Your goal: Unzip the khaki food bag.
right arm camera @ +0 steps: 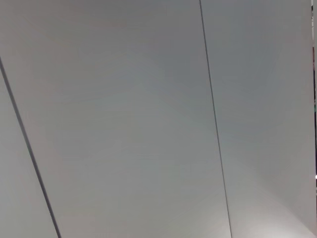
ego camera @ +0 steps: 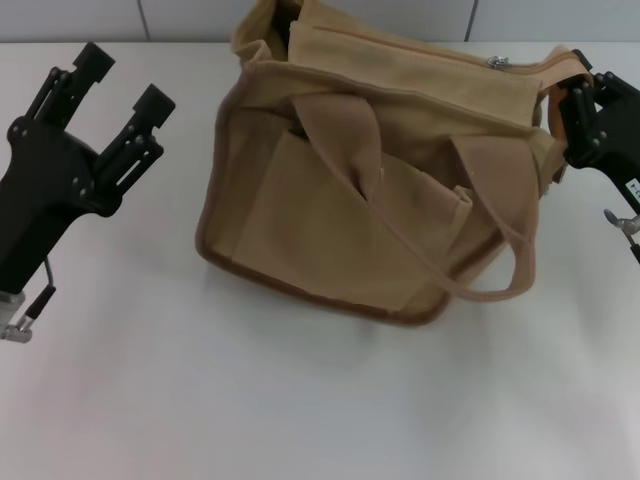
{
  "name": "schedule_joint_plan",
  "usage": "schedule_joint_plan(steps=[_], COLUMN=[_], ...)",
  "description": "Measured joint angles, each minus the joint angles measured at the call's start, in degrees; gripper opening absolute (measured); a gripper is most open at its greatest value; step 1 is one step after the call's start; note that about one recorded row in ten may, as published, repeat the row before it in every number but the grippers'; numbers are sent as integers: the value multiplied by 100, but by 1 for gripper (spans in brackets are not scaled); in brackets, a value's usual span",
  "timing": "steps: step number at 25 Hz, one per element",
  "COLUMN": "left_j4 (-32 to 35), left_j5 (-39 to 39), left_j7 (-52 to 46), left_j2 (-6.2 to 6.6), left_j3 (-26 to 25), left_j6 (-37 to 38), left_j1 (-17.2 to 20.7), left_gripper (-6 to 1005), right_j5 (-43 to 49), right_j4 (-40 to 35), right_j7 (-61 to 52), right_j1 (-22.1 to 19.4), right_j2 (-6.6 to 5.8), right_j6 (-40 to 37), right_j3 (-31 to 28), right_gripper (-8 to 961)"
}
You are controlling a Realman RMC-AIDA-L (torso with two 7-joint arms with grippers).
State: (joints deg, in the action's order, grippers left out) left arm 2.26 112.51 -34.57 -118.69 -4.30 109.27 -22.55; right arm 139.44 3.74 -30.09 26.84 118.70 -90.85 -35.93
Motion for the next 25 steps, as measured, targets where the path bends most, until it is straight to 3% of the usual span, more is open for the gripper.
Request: schedule_joint_plan(steps=[6, 11, 12, 13, 15, 17, 19, 21, 22, 25], left_j4=[342, 900, 1044, 1044, 1103, 1174, 1192, 1255, 1319, 1345], left_j5=[176, 227, 234, 234, 237, 238, 239, 239, 239, 239], left_j7=[108, 4, -142, -142, -208, -341, -401, -526, -597, -625], left_j2=[32, 89, 214, 214, 332, 557, 605, 655, 663, 652], left_j3=[208, 957, 1517, 1517, 1982, 2800, 2950, 3183, 3369, 3462], left_j6=[338, 495, 499, 499, 500, 520, 530, 546, 556, 561], left_j1=[251, 418, 428, 428, 426, 388, 376, 348, 308, 260], left_gripper=[813, 813, 813, 813, 813, 813, 813, 813, 813, 813], right_j5=[-74, 6, 40, 40, 47, 52, 46, 28, 20, 15], right_j4=[-57, -587, -1127, -1127, -1630, -2049, -2268, -2357, -2383, -2404], right_j7=[-80, -718, -1271, -1271, -1727, -2003, -2052, -2048, -2036, -2028], right_j1=[-234, -447, -376, -376, -264, -156, -94, -38, 37, 120], right_j2=[24, -156, -264, -264, -380, -506, -583, -602, -556, -506], right_j6=[-199, -1044, -1603, -1603, -2193, -2739, -3103, -3297, -3357, -3367], right_j3=[-149, 51, 444, 444, 1075, 1934, 2832, 3539, 4000, 4246], right_gripper=[42, 86, 122, 159, 231, 316, 413, 511, 551, 671])
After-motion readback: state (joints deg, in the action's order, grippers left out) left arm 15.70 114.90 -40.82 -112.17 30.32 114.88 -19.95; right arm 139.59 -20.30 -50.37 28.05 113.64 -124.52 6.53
